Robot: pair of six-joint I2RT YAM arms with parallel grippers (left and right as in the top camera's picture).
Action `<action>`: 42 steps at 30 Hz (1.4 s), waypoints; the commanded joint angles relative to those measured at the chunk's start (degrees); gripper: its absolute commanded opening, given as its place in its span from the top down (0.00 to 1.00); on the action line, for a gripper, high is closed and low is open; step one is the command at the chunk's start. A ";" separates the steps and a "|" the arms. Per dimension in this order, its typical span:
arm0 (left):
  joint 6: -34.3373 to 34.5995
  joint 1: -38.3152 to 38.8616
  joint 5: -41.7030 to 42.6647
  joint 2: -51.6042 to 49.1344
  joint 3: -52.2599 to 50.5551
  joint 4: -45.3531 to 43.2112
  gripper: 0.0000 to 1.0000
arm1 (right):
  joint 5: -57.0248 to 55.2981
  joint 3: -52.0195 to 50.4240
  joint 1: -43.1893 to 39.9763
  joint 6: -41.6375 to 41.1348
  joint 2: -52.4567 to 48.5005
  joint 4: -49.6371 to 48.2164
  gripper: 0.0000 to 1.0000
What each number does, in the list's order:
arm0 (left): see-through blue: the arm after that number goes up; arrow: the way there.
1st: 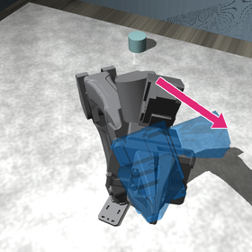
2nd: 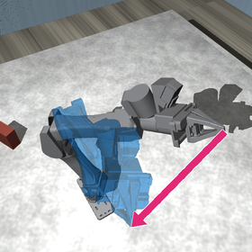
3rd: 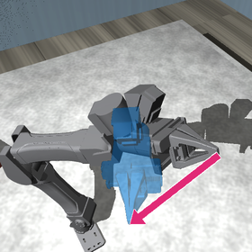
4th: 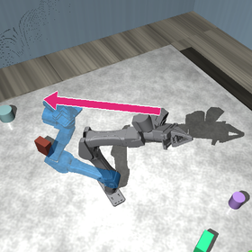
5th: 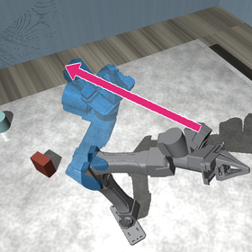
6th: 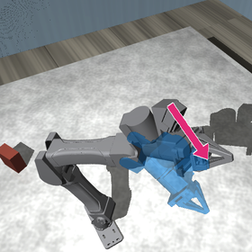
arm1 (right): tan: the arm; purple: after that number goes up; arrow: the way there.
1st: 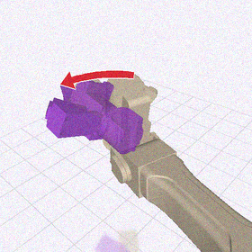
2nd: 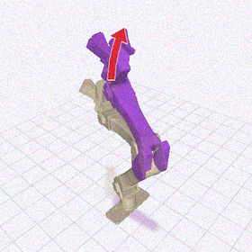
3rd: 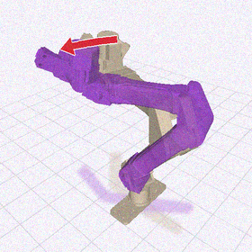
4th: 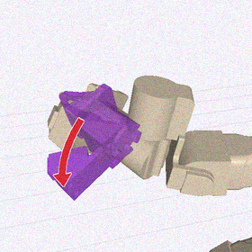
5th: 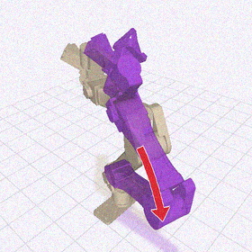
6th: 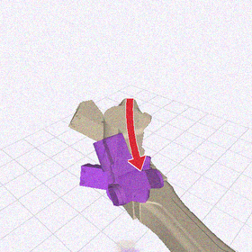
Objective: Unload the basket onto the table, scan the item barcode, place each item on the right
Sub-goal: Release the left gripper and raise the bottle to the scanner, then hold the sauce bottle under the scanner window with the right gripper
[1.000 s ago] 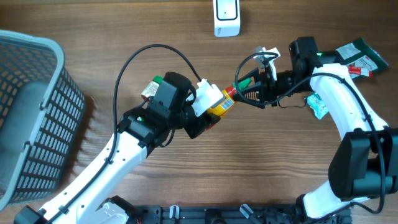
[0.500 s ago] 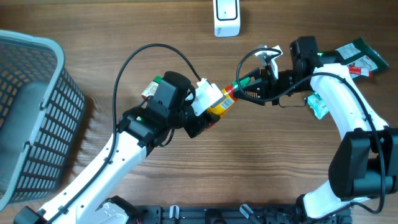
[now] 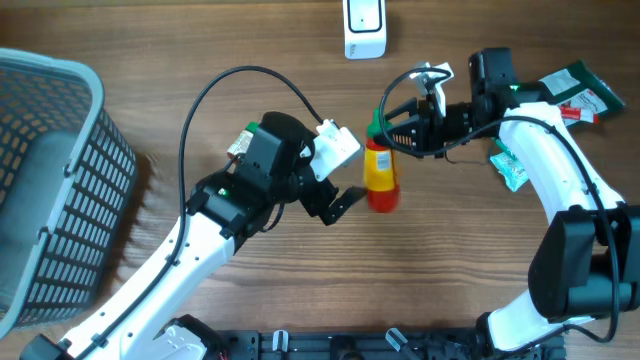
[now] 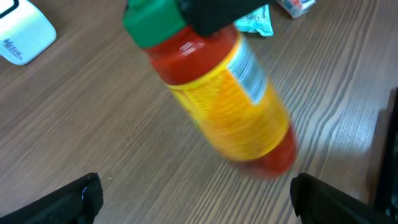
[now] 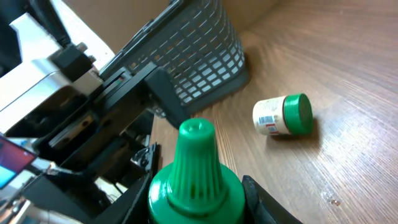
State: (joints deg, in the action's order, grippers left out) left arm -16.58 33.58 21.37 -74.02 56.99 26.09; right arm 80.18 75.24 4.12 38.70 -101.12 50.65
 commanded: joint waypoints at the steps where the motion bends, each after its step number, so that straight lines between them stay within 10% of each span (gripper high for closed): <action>1: 0.76 -0.13 0.59 3.69 1.20 0.50 0.00 | 2.19 0.17 -0.07 -11.19 -0.90 -5.62 0.96; 10: 5.33 -0.11 -7.39 5.09 1.20 9.81 0.00 | -26.67 0.17 1.75 -59.08 -0.90 -49.37 0.96; 15: 5.49 -0.11 -9.51 5.14 1.20 11.91 0.00 | -57.16 0.70 6.43 -63.87 -0.90 -56.61 0.96; 25: 5.49 -0.13 -10.19 5.29 1.20 14.16 0.00 | -113.87 9.62 22.29 -31.93 -0.90 -57.61 0.96; 33: 5.79 -5.14 -11.39 22.75 1.20 21.16 0.00 | -121.68 9.79 23.41 -12.41 -9.38 -73.24 0.96; 42: 8.11 -5.11 -11.37 32.35 1.20 22.23 0.00 | -126.05 14.56 27.34 30.38 -31.89 -107.75 0.96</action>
State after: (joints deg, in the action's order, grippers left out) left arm -9.50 28.75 10.31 -41.69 57.41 47.70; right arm -44.21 86.06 30.72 54.46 -128.97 -53.52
